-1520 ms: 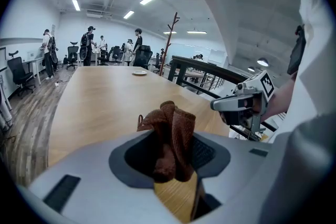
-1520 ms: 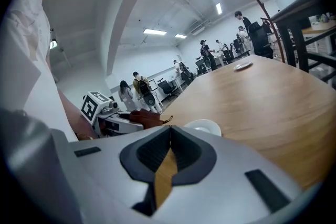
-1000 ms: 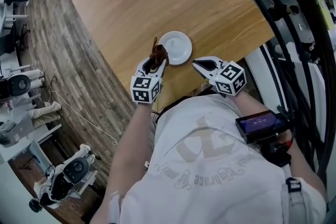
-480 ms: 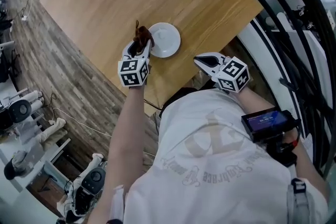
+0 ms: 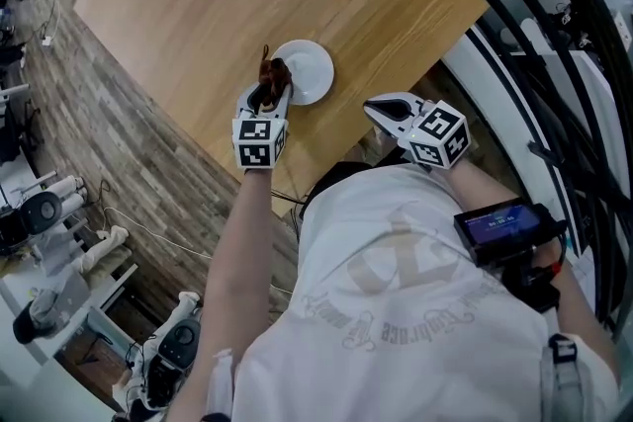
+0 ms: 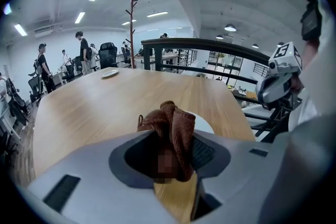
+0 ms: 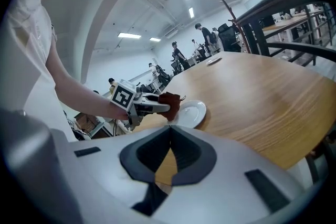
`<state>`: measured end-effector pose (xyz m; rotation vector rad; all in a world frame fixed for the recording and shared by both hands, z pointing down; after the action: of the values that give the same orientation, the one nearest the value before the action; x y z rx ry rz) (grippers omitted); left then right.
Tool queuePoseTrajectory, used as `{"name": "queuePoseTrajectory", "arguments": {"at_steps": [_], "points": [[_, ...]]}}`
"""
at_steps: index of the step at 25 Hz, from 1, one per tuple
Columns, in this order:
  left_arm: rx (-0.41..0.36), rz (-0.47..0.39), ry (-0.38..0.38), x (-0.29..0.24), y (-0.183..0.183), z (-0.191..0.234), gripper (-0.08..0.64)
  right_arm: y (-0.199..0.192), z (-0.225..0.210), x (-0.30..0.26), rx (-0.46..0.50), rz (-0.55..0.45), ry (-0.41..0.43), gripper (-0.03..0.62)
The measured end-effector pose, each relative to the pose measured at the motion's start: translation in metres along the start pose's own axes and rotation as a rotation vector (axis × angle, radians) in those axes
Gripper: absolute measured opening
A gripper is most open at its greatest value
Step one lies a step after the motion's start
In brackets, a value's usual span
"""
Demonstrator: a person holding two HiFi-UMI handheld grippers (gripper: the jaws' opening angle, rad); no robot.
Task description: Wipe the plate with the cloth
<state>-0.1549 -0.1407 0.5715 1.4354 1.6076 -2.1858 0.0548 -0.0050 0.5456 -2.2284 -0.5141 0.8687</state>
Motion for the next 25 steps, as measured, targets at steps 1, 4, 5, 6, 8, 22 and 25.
{"name": "queuePoseTrajectory", "arguments": {"at_steps": [1, 4, 5, 6, 8, 22, 25], "points": [[-0.006, 0.004, -0.007, 0.002, -0.001, -0.003, 0.169, 0.002, 0.0, -0.001, 0.002, -0.001, 0.001, 0.014], [-0.011, 0.005, -0.027, 0.011, -0.006, -0.014, 0.169, 0.006, 0.003, -0.004, 0.005, -0.004, 0.005, 0.014], [-0.01, 0.005, -0.034, 0.014, -0.008, -0.019, 0.169, 0.005, 0.005, -0.004, 0.005, -0.004, 0.007, 0.014], [-0.008, 0.004, -0.041, 0.015, -0.011, -0.023, 0.169, 0.004, 0.006, -0.005, 0.004, -0.004, 0.01, 0.014], [0.003, 0.003, -0.057, 0.016, -0.014, -0.032, 0.169, 0.003, 0.005, -0.007, 0.002, -0.002, 0.014, 0.014], [0.003, -0.009, -0.081, 0.014, -0.003, -0.02, 0.169, 0.011, 0.004, -0.014, -0.01, 0.024, 0.02, 0.014], [0.007, -0.029, -0.07, 0.011, 0.008, -0.007, 0.169, 0.012, 0.004, -0.015, -0.011, 0.031, 0.02, 0.014]]}}
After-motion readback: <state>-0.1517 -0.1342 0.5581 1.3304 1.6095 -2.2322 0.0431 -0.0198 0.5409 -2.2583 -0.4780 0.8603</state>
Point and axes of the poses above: the fingertips, and each gripper's own axes: x backward along the fingers, z to its left, y out of its top, the point moved 6 cm from there along x, backward along the fingers, and after that the axes turned 1 degree about -x, right-handed, at the moved point
